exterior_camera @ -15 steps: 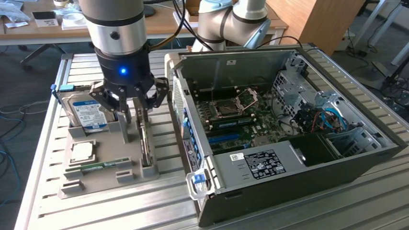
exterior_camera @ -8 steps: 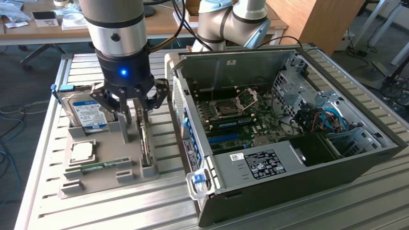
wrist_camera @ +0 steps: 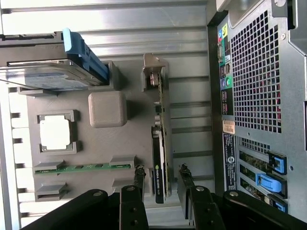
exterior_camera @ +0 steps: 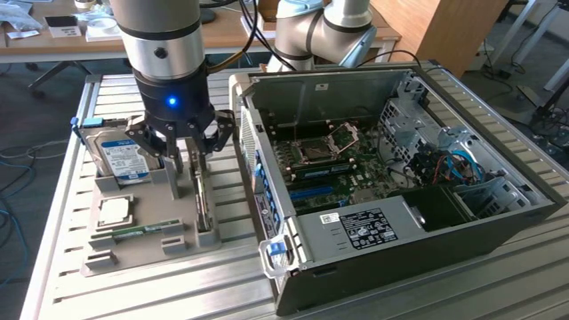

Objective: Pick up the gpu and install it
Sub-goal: 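Pick up the gpu and move the gpu toward the slot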

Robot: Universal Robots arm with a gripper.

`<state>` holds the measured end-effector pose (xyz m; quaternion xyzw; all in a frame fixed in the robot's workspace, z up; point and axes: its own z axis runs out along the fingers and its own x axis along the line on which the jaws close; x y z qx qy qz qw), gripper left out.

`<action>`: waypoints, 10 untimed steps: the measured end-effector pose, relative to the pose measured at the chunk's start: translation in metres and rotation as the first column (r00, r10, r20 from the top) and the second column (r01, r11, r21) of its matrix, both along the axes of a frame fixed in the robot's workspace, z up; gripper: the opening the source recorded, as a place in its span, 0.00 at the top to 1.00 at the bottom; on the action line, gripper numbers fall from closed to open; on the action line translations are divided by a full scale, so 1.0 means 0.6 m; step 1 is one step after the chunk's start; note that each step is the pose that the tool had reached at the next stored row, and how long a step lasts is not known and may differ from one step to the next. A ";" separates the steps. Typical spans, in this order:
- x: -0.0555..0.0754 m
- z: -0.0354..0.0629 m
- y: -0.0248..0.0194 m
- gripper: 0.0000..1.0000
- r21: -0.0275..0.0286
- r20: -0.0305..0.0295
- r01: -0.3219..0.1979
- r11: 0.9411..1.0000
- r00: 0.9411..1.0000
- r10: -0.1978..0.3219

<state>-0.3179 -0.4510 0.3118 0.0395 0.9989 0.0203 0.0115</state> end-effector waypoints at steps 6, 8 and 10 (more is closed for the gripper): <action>0.000 -0.008 0.0000 0.58 0.000 0.000 0.000 1.000 1.000 0.000; 0.000 -0.008 0.0000 0.58 0.000 0.000 0.000 1.000 1.000 0.000; 0.000 -0.009 0.0000 0.58 0.000 0.000 0.000 1.000 1.000 0.000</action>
